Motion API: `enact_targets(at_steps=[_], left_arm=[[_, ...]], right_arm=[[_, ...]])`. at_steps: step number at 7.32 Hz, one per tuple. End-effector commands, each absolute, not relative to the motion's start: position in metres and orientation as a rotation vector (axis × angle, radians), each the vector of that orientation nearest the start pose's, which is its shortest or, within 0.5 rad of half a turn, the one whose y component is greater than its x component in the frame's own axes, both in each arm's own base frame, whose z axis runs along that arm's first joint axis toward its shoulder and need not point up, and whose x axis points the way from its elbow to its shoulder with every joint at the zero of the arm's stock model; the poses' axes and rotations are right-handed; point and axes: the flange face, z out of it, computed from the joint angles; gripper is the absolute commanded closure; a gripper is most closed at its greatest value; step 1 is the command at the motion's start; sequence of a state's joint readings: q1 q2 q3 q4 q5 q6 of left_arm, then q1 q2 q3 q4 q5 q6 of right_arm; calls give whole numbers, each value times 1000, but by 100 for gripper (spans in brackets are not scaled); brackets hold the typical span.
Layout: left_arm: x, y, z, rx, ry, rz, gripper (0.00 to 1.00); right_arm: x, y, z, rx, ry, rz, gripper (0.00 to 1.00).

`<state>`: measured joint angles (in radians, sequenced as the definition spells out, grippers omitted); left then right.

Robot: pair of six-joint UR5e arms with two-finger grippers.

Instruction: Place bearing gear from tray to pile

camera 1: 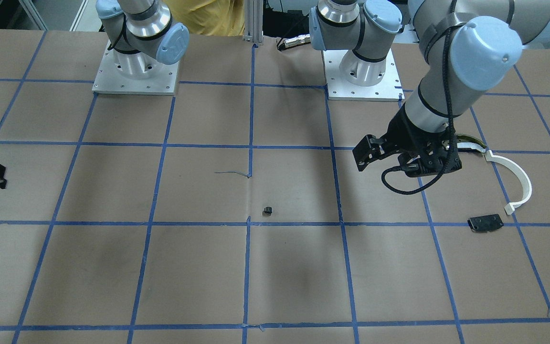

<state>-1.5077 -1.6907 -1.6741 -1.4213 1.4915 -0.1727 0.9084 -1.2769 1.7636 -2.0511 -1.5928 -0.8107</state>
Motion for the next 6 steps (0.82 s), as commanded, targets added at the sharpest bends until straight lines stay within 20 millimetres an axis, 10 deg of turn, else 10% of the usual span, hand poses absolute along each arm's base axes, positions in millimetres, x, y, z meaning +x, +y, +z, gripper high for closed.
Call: enact_targets(at_steps=[1,2,6], left_arm=[[-174,-539,348,-754,3116,107,0],[-197,-546,321,-901,3077,99,0],[-268,-550,232,-1186,2933,136,0]], right_arm=[[-402,-499,215,-389,3213,-43,0],[-437,-494,205,-404,3234,-5,0],[-473,-475,192,-429,3208,29,3]])
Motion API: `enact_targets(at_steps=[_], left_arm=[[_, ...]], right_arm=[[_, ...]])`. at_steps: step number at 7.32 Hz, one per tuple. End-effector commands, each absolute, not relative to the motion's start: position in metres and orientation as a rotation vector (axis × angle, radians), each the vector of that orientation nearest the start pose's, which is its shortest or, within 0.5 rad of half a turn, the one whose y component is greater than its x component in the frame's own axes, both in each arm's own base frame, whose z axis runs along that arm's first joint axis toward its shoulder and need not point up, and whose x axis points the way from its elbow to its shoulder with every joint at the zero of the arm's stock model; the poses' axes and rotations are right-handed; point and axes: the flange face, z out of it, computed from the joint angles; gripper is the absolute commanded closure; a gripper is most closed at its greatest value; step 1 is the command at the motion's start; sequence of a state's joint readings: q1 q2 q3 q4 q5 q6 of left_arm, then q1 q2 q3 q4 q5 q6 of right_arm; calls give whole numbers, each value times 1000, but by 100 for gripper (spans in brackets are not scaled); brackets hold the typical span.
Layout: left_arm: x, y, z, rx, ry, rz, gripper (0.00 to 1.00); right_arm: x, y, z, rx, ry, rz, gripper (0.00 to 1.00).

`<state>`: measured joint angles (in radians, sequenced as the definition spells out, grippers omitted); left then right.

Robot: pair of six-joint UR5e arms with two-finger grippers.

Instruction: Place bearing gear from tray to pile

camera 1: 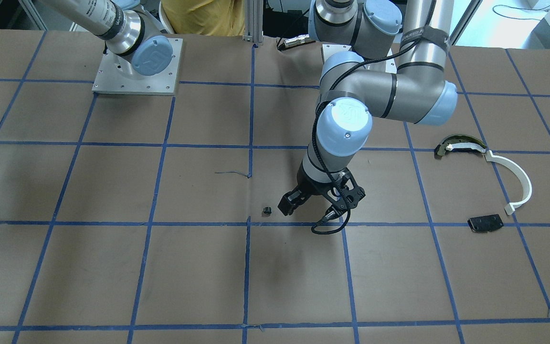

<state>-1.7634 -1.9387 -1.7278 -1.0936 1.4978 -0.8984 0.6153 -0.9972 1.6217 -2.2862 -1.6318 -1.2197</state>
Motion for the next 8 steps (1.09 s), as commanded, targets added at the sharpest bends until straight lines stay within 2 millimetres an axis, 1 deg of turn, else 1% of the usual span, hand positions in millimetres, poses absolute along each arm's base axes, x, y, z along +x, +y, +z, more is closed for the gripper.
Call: enact_targets(at_steps=[1,2,3,4,5,6,7,8], left_arm=[[-286,-545,213,-1202,2902,139,0],[-296,-544,200,-1178,2888,115,0],[-302,-543,189,-1222,2865,121,0],[-310,-542,179,-1231,2862,117,0],[-314,-541,173,-1224,2863,117,0],[-315,-541,171,-1224,2862,122,3],[-315,-540,169,-1223,2861,127,14],[-315,-540,167,-1220,2859,132,30]], right_arm=[[-474,-474,185,-426,3199,41,4],[-475,-474,180,-426,3192,45,4],[-475,-474,179,-426,3192,45,10],[-475,-474,178,-428,3191,50,20],[-474,-474,178,-428,3189,41,32],[-475,-474,178,-428,3191,50,48],[-475,-473,178,-425,3190,62,73],[-474,-474,178,-428,3184,48,80]])
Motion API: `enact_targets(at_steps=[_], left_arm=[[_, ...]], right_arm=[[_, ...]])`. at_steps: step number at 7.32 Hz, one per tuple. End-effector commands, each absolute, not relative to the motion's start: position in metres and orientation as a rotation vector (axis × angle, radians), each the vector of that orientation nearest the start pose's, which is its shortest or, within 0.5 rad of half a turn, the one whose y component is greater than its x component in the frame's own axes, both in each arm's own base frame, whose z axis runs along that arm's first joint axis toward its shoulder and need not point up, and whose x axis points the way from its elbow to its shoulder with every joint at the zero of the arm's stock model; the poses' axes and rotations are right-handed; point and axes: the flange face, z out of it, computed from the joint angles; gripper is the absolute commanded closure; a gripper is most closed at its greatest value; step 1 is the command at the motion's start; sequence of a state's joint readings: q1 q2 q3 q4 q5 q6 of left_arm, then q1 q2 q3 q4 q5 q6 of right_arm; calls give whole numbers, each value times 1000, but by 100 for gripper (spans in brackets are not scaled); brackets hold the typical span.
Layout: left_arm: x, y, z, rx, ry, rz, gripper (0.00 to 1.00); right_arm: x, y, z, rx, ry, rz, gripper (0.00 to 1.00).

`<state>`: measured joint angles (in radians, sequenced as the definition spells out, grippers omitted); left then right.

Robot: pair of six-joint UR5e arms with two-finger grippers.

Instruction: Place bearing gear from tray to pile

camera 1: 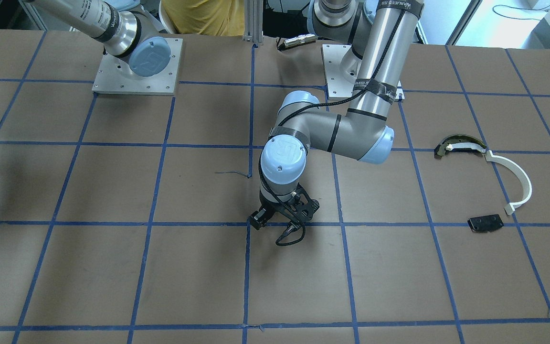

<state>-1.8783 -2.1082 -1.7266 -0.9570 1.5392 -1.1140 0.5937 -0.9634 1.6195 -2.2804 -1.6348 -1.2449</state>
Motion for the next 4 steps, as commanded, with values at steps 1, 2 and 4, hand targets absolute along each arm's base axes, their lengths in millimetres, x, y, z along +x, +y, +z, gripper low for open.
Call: enact_targets(at_steps=[1,2,4], left_arm=[[-316,-541,168,-1222,2864,133,62],[-317,-541,168,-1225,2868,141,90],[-317,-541,168,-1204,2880,138,100]], right_arm=[[-473,-473,178,-425,3177,53,95],[-472,-474,186,-433,3189,57,100],[-431,-500,219,-515,3170,45,100]])
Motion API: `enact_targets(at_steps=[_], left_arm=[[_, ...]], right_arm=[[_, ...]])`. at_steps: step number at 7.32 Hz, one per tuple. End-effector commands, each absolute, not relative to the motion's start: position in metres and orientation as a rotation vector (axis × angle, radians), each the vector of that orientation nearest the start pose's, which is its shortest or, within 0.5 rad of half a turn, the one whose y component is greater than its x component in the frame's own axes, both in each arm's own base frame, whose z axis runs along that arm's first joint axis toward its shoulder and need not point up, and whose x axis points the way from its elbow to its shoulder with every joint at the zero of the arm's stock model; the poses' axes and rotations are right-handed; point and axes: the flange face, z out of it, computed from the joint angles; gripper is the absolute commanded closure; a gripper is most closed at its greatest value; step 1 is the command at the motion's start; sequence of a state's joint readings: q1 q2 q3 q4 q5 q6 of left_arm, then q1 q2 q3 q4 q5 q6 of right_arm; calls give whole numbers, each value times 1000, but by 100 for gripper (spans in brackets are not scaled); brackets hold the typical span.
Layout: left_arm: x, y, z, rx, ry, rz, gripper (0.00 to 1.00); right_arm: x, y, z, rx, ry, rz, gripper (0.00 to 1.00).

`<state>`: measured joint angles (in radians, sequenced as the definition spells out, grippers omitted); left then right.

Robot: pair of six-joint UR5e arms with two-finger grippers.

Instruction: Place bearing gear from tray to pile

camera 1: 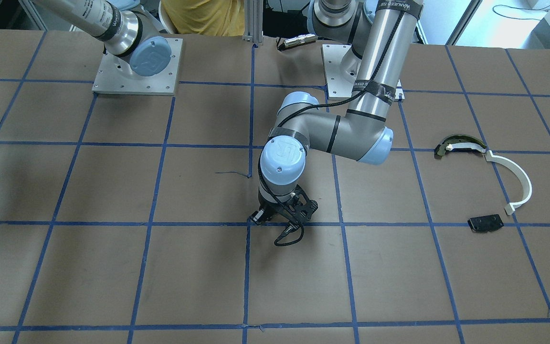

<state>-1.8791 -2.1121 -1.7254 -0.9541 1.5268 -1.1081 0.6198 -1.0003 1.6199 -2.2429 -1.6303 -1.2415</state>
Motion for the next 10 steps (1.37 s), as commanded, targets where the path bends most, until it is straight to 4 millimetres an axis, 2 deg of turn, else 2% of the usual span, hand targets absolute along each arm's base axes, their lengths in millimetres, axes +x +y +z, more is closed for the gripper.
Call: enact_targets(at_steps=[1,2,3,4,5,7,8,9,10], left_arm=[[-317,-543,170,-1189,2889,131,100],[-317,-544,174,-1129,2913,114,100],[-317,-546,180,-1081,2937,100,100],[-317,-546,180,-1067,2942,96,100],[-316,-547,183,-1019,2963,91,100],[-314,-548,194,-975,2995,72,100],[-314,-549,199,-940,3011,56,91],[-315,-553,203,-764,3072,30,19],[-319,-553,200,-685,3091,34,7]], right_arm=[[-387,-514,251,-547,3164,41,100],[-335,-523,266,-498,3164,37,100],[-258,-533,276,-511,3174,45,100],[-209,-527,295,-481,3195,6,100],[-199,-517,293,-468,3185,14,100],[-195,-514,291,-457,3173,30,100],[-194,-512,290,-398,3173,38,100],[-174,-507,288,-305,3154,69,100],[-136,-503,295,-198,3156,60,100]])
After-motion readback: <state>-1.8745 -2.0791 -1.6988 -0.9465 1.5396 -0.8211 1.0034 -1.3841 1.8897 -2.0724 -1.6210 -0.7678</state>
